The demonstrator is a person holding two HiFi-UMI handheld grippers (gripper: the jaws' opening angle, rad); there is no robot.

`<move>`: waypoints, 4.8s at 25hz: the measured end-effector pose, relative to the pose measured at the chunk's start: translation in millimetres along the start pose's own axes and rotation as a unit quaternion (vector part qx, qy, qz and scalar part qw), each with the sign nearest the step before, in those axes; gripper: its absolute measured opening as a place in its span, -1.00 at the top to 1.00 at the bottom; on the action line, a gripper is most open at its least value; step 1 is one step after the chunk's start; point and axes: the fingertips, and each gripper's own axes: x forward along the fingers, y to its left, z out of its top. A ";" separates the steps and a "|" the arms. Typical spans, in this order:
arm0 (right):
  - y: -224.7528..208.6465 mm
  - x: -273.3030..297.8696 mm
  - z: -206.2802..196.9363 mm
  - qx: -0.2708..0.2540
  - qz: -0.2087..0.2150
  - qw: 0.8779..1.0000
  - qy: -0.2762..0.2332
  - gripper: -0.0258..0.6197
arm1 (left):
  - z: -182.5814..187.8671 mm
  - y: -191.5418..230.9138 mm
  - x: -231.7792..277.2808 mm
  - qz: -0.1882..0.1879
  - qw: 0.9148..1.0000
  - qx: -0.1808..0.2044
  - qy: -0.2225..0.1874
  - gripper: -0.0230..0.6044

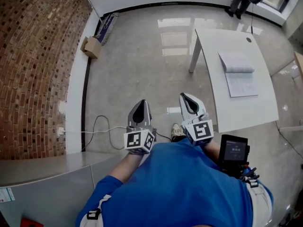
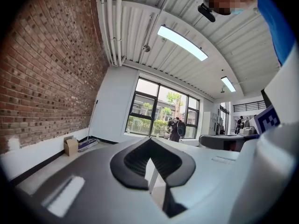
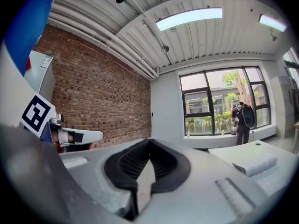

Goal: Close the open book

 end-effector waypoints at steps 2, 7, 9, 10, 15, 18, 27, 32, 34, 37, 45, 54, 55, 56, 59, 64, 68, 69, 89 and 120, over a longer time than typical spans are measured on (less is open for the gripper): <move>-30.3 23.3 8.5 0.001 0.002 1.000 0.000 0.91 | 8.3 -4.9 41.2 0.003 1.000 -0.004 -0.002 0.91; -89.2 65.4 14.2 0.004 0.002 1.000 0.006 0.91 | 24.1 -13.8 119.3 0.008 1.000 -0.003 -0.013 0.91; -104.0 74.8 9.3 0.010 -0.004 1.000 0.006 0.91 | 22.1 -15.6 137.5 0.005 1.000 0.001 -0.010 0.91; -109.4 79.4 6.0 0.014 -0.006 1.000 0.008 0.91 | 20.0 -15.2 145.6 0.004 1.000 0.002 -0.007 0.91; -130.8 97.8 1.8 0.025 -0.027 0.999 0.012 0.91 | 15.9 -13.5 184.6 -0.013 1.000 0.007 0.008 0.91; -152.9 107.6 0.0 0.029 -0.055 0.998 0.015 0.91 | 15.1 -18.2 215.8 -0.039 0.999 0.009 0.012 0.91; -223.0 140.1 3.0 0.031 -0.171 0.985 0.023 0.91 | 10.1 -43.7 322.5 -0.161 0.986 0.006 0.039 0.91; -240.1 168.1 23.7 0.029 -0.254 0.966 0.028 0.91 | 27.0 -41.7 380.4 -0.242 0.969 0.002 0.051 0.91; -240.4 174.9 26.0 0.030 -0.295 0.955 0.029 0.91 | 30.0 -39.3 395.5 -0.280 0.958 0.002 0.055 0.91; -259.5 170.0 29.3 0.036 -0.342 0.938 0.031 0.91 | 31.0 -63.0 420.2 -0.330 0.942 0.002 0.063 0.91; -278.7 141.4 20.3 0.050 -0.461 0.886 0.028 0.91 | 18.3 -126.4 446.4 -0.465 0.881 -0.002 0.092 0.91; -257.6 88.4 3.4 0.073 -0.573 0.815 0.030 0.91 | -6.0 -171.7 419.6 -0.574 0.809 0.009 0.128 0.91; -256.7 82.9 1.2 0.075 -0.580 0.810 0.030 0.91 | -9.2 -176.1 417.5 -0.579 0.805 0.009 0.131 0.91; -256.5 77.6 -1.3 0.077 -0.586 0.806 0.030 0.91 | -12.9 -180.6 415.7 -0.583 0.801 0.010 0.135 0.91; -261.2 62.3 -7.6 0.082 -0.599 0.796 0.028 0.91 | -23.4 -195.9 412.0 -0.591 0.794 0.014 0.142 0.91; -278.7 40.8 -14.9 0.093 -0.609 0.787 0.029 0.91 | -27.2 -222.0 408.8 -0.603 0.784 0.023 0.146 0.91; -302.8 24.3 -18.2 0.096 -0.607 0.788 0.028 0.91 | -37.8 -249.7 419.2 -0.602 0.784 0.033 0.148 0.91; -310.0 18.0 -20.3 0.097 -0.607 0.788 0.028 0.91 | -39.8 -258.7 420.8 -0.601 0.785 0.035 0.148 0.91; -406.7 -5.1 -33.7 0.112 -0.648 0.752 0.048 0.91 | -68.2 -354.3 485.0 -0.646 0.744 0.048 0.165 0.91; -455.8 73.3 -82.6 0.106 -0.651 0.731 0.176 0.91 | -124.6 -342.8 558.7 -0.680 0.694 0.084 0.223 0.91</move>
